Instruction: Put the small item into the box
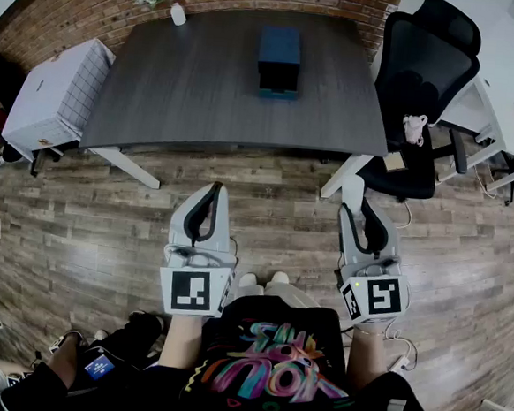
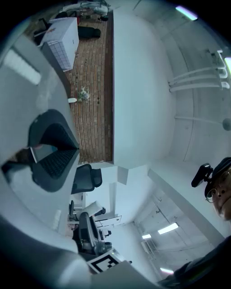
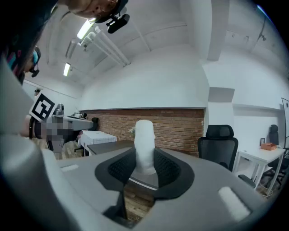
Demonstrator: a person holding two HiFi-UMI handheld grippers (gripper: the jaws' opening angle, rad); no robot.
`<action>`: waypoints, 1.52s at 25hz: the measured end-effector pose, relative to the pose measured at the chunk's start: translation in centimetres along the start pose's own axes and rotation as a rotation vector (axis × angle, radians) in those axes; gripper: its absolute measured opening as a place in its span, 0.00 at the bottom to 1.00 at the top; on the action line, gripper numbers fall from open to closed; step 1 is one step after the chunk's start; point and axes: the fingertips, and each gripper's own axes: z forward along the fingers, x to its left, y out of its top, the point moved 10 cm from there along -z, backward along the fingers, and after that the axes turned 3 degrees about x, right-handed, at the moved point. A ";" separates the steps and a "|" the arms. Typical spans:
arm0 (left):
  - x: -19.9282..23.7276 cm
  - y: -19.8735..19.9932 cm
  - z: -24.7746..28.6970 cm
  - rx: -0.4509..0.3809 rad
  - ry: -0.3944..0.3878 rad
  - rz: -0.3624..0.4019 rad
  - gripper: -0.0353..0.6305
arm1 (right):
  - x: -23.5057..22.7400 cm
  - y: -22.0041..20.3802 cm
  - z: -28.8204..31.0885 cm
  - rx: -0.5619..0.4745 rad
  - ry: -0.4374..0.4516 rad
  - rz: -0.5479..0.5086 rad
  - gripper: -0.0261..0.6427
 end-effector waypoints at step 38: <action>1.8 -2.1 8.2 0.043 0.060 -0.047 0.06 | -2.6 -1.8 9.6 0.011 0.140 0.049 0.23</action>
